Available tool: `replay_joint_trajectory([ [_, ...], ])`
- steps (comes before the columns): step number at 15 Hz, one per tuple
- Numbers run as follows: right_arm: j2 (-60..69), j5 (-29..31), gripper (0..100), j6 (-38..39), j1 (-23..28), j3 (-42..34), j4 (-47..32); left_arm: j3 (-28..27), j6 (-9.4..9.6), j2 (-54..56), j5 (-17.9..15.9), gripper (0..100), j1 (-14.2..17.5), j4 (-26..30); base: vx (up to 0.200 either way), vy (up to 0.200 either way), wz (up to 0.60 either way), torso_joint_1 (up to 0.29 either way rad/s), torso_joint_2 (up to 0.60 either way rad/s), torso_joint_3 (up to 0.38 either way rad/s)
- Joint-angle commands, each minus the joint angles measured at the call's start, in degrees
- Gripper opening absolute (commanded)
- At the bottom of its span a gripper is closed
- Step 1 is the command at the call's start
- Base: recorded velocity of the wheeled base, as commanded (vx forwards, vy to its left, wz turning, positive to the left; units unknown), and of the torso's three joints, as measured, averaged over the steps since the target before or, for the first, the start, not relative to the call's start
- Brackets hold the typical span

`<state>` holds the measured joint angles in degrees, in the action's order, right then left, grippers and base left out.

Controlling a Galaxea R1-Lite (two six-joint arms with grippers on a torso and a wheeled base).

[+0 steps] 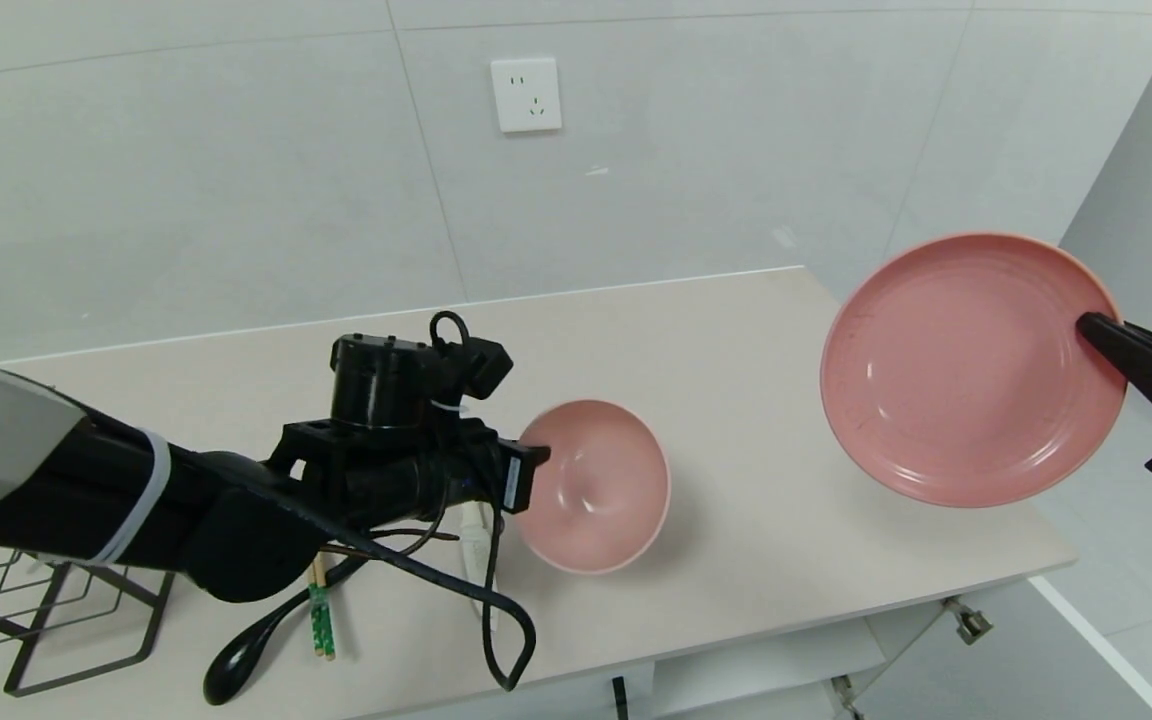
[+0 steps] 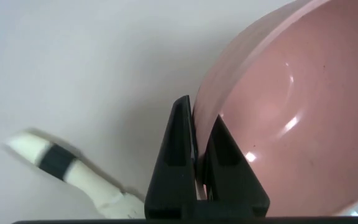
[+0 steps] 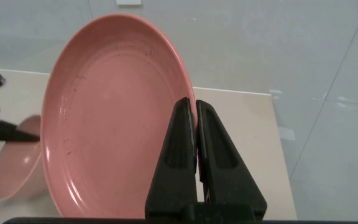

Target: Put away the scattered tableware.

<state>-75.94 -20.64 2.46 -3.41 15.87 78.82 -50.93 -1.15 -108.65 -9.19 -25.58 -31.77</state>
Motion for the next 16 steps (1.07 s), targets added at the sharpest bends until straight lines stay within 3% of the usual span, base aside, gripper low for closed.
replay_joint_trajectory([
  [1, -0.09, -0.02, 0, 0.0, -0.01, -0.05, 0.01, 0.83, 0.09, 4.5, 0.49, 0, 0.0, -3.12, 0.0, 0.0, 0.0, 0.0, 0.0, 0.0],
  [5, 0.26, -0.02, 0, -0.35, -0.01, 0.04, 0.01, 1.8, -0.17, 11.36, 0.75, 0, 0.35, -4.09, 0.0, 0.0, 0.0, 0.0, 0.0, 0.0],
  [11, 0.17, -0.02, 0, -0.53, -0.01, -0.49, 0.01, 9.45, -0.17, 21.64, 0.31, 0, 0.97, -4.18, 0.0, 0.0, 0.0, 0.0, 0.0, 0.0],
  [16, 0.17, 0.25, 0, -0.62, 0.43, -1.19, -0.25, 15.42, -0.35, 27.44, 0.23, 0, 1.05, -14.37, 0.0, 0.0, 0.0, 0.0, 0.0, 0.0],
])
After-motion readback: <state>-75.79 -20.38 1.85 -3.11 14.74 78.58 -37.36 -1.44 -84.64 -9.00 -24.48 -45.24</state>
